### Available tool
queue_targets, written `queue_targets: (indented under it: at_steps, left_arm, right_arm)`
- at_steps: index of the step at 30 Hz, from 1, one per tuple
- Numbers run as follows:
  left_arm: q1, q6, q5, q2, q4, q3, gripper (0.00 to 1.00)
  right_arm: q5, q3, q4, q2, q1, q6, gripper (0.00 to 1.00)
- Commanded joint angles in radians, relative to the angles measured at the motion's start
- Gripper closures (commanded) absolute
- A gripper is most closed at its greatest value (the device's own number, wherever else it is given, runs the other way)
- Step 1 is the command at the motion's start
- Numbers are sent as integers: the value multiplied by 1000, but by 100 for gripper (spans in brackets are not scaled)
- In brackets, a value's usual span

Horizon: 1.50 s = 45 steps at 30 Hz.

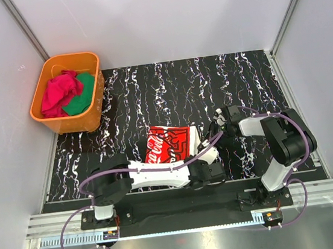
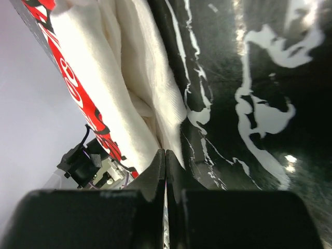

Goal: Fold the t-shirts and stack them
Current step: Fold the tshirt

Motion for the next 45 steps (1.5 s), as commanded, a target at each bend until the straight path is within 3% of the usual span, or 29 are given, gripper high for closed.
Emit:
queue_targets:
  at_steps: [1, 8, 18, 31, 34, 36, 39, 41, 43, 44, 45]
  left_arm:
    - [15, -23, -18, -129, 41, -25, 100]
    - [41, -1, 7, -212, 91, -81, 100]
    - [35, 32, 109, -264, 179, -126, 100]
    - [24, 71, 217, -162, 308, -118, 100]
    - [35, 72, 231, -181, 321, -134, 57]
    - [40, 69, 223, -226, 321, -158, 48]
    - [63, 57, 220, -347, 326, -186, 43]
    - [75, 55, 231, -416, 326, -195, 43]
    - [104, 49, 245, -520, 341, -231, 48]
    - [122, 45, 263, -551, 349, -250, 50]
    - [180, 39, 290, -620, 361, -273, 54]
  right_arm:
    - [3, 39, 20, 19, 41, 25, 100]
    - [-2, 60, 154, 106, 58, 117, 100]
    - [93, 94, 145, 179, 60, 131, 100]
    - [115, 110, 97, 166, 60, 118, 100]
    - [116, 120, 68, 151, 58, 96, 100]
    - [135, 137, -8, 128, 57, 69, 100]
    - [170, 181, -122, 64, 49, -9, 98]
    - [196, 209, -226, 30, 48, -85, 91]
    - [234, 238, -285, -28, 48, -153, 83]
    - [245, 246, -337, -48, 48, -171, 73]
    - [250, 260, -361, -85, 46, -191, 69]
